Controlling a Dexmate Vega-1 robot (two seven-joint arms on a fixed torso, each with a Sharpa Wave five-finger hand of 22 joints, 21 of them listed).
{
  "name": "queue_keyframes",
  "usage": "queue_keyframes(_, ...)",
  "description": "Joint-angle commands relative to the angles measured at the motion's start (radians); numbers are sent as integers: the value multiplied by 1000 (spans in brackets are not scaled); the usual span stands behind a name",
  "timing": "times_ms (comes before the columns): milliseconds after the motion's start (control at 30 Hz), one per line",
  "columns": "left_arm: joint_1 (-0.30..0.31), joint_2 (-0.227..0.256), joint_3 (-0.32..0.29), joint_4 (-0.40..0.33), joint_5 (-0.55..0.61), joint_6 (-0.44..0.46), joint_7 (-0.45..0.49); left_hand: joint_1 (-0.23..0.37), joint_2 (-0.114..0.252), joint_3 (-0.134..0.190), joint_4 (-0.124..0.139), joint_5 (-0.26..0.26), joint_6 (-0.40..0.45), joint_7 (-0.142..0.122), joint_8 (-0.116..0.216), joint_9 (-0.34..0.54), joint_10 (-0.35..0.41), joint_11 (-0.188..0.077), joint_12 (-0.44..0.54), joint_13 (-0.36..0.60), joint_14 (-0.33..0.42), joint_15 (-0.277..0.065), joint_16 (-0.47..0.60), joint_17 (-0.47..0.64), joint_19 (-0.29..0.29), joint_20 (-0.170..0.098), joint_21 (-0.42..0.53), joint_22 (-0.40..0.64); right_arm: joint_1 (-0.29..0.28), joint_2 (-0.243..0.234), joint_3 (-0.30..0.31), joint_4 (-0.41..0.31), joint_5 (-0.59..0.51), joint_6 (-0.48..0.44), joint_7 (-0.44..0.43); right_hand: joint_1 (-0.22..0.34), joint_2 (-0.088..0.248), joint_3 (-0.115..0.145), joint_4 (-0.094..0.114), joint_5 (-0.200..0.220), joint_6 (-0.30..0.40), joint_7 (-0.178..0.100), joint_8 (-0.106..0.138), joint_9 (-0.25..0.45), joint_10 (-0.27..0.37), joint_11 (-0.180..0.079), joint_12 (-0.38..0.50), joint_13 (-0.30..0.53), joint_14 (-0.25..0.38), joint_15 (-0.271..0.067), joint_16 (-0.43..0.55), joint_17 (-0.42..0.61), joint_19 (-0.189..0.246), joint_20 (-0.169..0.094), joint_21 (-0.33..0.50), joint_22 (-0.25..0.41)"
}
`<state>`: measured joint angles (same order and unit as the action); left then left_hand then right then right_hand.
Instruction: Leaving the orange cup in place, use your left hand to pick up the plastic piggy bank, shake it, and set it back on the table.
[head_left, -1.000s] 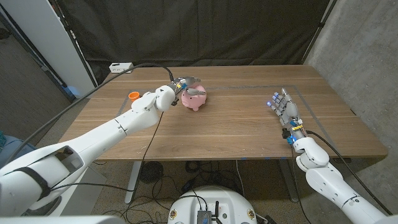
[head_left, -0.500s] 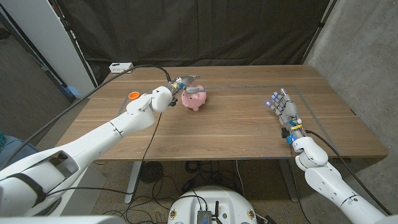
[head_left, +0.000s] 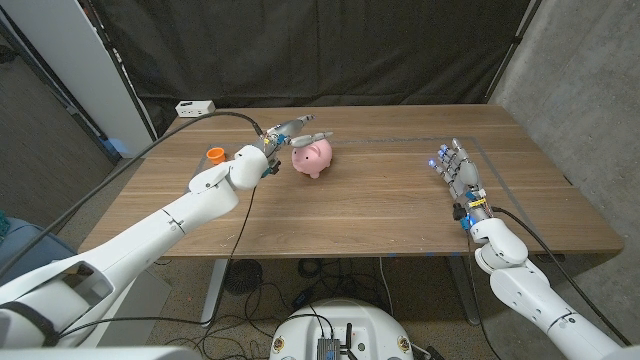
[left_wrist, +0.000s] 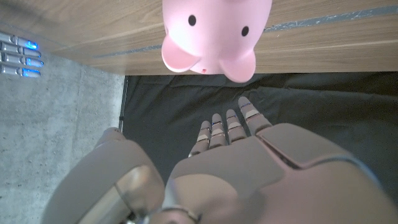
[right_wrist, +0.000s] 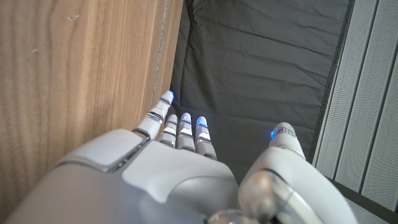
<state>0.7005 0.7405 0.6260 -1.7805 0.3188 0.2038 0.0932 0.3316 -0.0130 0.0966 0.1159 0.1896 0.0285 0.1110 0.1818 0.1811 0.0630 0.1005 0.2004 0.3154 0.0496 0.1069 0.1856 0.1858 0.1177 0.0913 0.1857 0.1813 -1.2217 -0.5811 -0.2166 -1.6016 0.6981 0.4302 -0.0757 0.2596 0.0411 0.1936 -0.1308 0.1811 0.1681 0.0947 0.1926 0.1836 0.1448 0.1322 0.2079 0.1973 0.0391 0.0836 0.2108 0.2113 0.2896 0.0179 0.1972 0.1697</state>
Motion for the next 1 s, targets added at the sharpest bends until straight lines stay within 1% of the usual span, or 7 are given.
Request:
queue_keyframes(33,112,16,-98,-51,-111,-83,120,-11,-4,-10,3,7,7,14,11,1,8,5,9,-2,0,4,4,0,3,-14,11,0,0,-3,0,-12,-16,6,-8,6,1,1,-8,-2,3,5,4,4,2,2,0,2,-3,-1,-1,3,8,-7,1,3)
queue_keyframes(200,181,6,-147,-77,-190,-119,163,-13,-3,-11,3,9,13,16,13,1,12,8,10,-5,1,4,4,-1,2,-16,10,-1,5,-6,-1,-11,-16,20,12,6,0,1,-8,-2,4,7,5,4,2,3,0,2,-9,-1,-4,2,4,-9,-1,3)
queue_keyframes(267,232,0,-168,-113,-204,-116,207,-13,-3,-11,2,9,18,17,14,0,12,9,10,-7,3,5,4,-1,0,-15,10,-1,5,2,-2,-8,-18,48,26,6,-1,0,-8,-2,7,8,5,3,2,3,-1,1,-10,-2,-4,2,2,-9,-1,3)
queue_keyframes(367,266,-4,-181,-129,-213,-131,237,-14,-2,-12,2,10,26,18,16,0,15,10,11,-9,4,5,5,-2,-3,-13,9,-1,2,3,-1,-7,-40,73,25,4,-3,-2,-7,-2,12,6,7,3,0,4,-2,1,-12,-2,-5,2,-9,-9,-5,3)
queue_keyframes(700,372,7,-259,-142,-299,-294,275,-16,1,-14,-1,13,54,21,23,-1,39,13,18,-20,20,6,9,-3,5,-13,12,-2,-9,7,-12,-23,-41,67,20,3,-5,-4,-7,-2,18,8,7,3,-5,4,-5,0,-15,-11,-6,2,-10,-25,-5,3)
queue_keyframes(867,408,-1,-301,-103,-393,-404,246,-17,3,-14,-2,14,65,21,25,-1,46,10,20,-25,28,4,10,-4,10,-11,14,-3,-13,2,-19,-47,-70,50,-8,2,-6,-4,-7,-2,17,9,7,3,-5,3,-5,-1,-15,-11,-6,2,-7,-26,-4,3)
queue_keyframes(1000,424,-3,-322,-92,-468,-444,203,-17,6,-14,-3,15,75,24,25,-1,56,10,23,-30,40,7,13,-4,19,-11,17,-3,-15,-3,-17,-69,-79,40,-22,2,-7,-5,-7,-1,16,9,6,3,-5,4,-5,-1,-15,-11,-6,2,-7,-26,-4,3)
